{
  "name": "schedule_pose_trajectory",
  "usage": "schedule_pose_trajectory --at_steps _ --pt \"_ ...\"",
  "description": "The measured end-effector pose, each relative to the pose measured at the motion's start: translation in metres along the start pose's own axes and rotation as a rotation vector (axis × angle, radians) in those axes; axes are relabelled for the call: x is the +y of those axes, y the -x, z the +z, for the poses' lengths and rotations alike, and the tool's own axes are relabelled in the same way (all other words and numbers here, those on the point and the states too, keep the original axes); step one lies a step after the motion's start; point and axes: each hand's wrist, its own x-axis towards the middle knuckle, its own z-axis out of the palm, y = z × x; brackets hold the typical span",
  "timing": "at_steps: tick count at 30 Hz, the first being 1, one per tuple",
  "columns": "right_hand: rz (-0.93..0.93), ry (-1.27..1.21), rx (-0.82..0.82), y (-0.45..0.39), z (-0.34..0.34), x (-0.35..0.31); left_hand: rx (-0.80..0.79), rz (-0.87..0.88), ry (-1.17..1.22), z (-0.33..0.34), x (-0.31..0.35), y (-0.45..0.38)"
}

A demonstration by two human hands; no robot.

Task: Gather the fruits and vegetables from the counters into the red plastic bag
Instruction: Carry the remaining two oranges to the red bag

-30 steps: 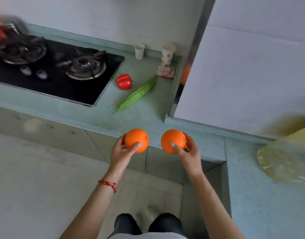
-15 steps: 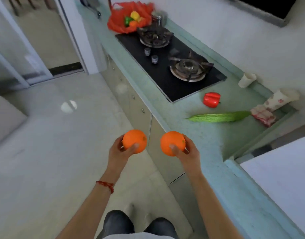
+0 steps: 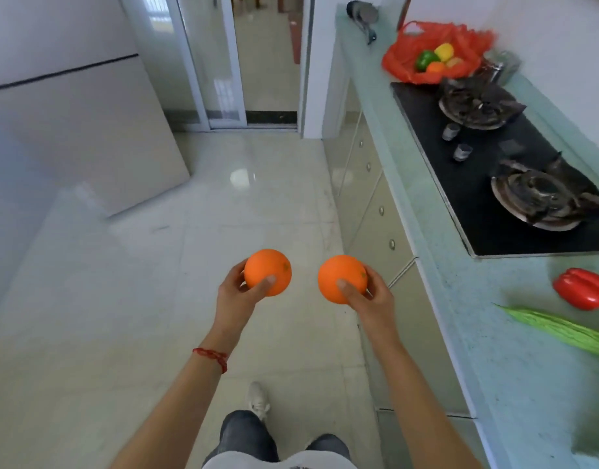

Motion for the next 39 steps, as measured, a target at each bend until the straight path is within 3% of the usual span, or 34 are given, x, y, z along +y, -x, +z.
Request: schedule_pose_trajectory --at_steps 15,39 --pt "0.011 0.013 -0.036 -0.116 0.108 -0.034 0.025 0.004 0.011 -0.048 0.033 -0.15" --pt "0.056 0.014 -0.119 -0.492 0.153 -0.138 0.054 -0.001 0.024 0.099 0.149 -0.481"
